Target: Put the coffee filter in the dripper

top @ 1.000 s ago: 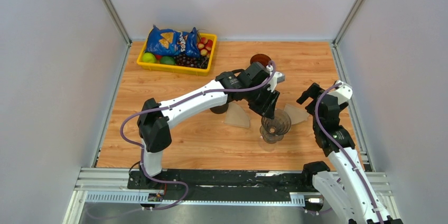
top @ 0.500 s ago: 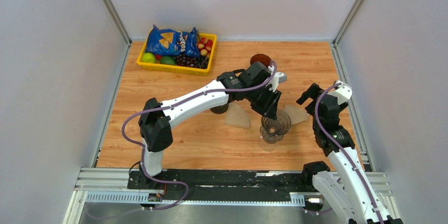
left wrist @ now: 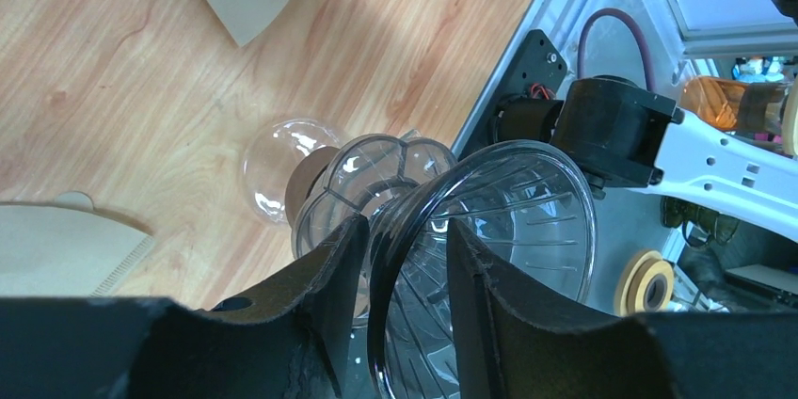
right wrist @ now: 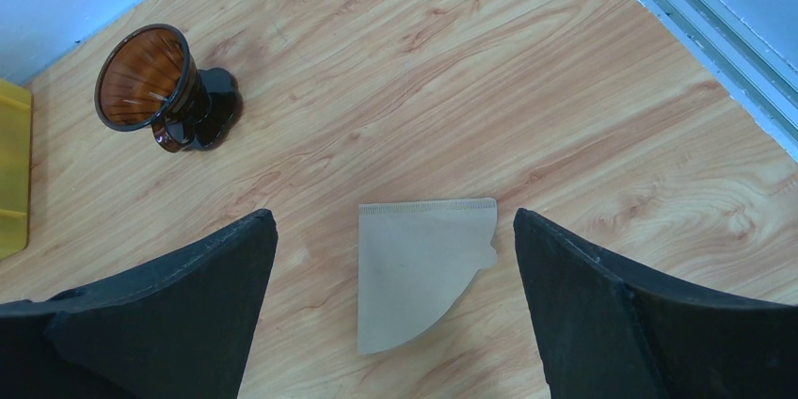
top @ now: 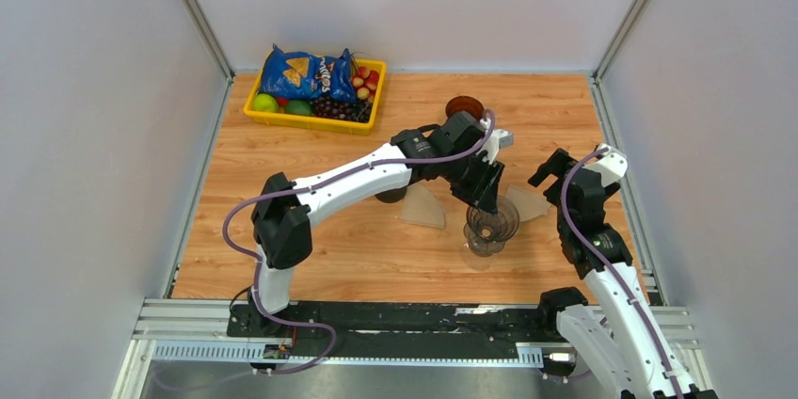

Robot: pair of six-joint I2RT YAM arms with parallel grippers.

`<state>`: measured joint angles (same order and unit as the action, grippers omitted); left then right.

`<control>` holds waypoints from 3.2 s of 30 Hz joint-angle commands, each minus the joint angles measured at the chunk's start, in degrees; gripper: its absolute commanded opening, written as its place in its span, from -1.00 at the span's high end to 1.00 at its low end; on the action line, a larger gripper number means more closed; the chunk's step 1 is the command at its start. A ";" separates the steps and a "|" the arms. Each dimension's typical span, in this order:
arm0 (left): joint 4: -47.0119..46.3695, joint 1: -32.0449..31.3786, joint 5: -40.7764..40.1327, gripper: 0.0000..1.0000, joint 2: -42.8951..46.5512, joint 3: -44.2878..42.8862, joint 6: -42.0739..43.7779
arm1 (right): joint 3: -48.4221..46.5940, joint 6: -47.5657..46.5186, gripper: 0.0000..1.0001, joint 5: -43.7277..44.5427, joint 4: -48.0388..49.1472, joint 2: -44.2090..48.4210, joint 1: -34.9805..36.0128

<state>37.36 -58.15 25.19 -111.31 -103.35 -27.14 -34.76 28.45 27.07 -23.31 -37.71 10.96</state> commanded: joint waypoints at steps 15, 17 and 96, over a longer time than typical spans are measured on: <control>-2.05 -0.52 -7.15 -1.00 7.66 -3.33 4.29 | -0.84 0.29 -1.00 -0.79 0.20 0.13 0.10; -1.67 -0.48 -10.57 -1.00 9.91 -3.32 5.28 | -0.87 0.16 -1.00 -1.31 0.18 -0.05 0.09; -23.08 18.34 -31.80 -1.00 53.09 54.21 -2.26 | 10.34 9.40 1.00 -45.24 25.00 -17.94 -25.75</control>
<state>14.55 -39.88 -8.38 -58.98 -47.09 -31.00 -18.92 42.46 -15.29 0.91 -57.78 -14.70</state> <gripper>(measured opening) 0.998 0.004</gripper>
